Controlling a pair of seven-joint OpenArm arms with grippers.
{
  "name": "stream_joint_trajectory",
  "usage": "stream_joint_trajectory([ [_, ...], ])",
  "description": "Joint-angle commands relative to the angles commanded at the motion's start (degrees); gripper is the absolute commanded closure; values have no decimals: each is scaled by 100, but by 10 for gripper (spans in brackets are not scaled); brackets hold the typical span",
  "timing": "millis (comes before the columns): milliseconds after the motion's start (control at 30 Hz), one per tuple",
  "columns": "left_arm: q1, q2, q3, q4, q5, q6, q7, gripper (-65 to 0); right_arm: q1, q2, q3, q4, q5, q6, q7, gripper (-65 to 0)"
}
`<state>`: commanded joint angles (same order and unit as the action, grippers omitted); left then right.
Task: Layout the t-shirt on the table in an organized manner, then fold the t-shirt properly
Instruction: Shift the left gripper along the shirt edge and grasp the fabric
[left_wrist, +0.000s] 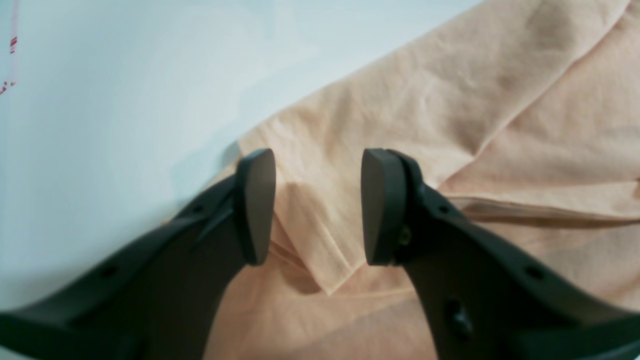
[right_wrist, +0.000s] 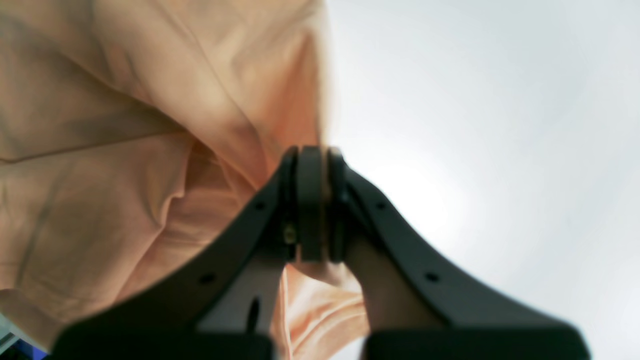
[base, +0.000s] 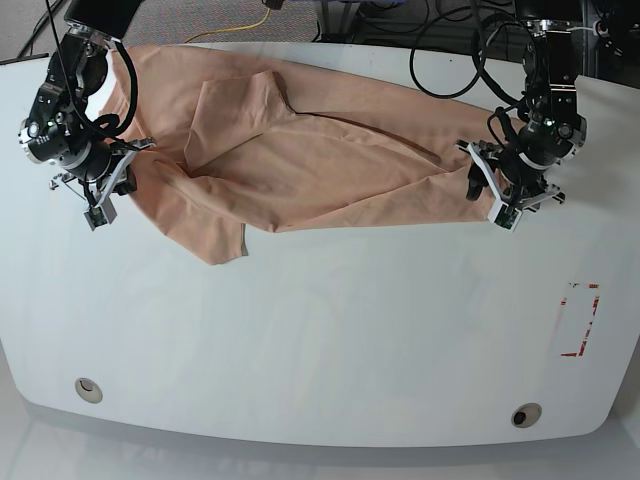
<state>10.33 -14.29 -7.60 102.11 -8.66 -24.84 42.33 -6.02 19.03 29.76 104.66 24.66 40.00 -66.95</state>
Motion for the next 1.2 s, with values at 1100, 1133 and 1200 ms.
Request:
stream_joint_trajectory([
  [1100, -70, 0, -360, -484, -18, 9, 18, -479, 0, 0, 0, 0, 0, 0, 0, 0],
  [1133, -70, 0, -360, -484, -26, 9, 18, -485, 0, 0, 0, 0, 0, 0, 0, 0],
  [1200, -70, -9, -334, -475, -35, -9, 18, -493, 0, 0, -9, 0, 0, 0, 0, 0],
])
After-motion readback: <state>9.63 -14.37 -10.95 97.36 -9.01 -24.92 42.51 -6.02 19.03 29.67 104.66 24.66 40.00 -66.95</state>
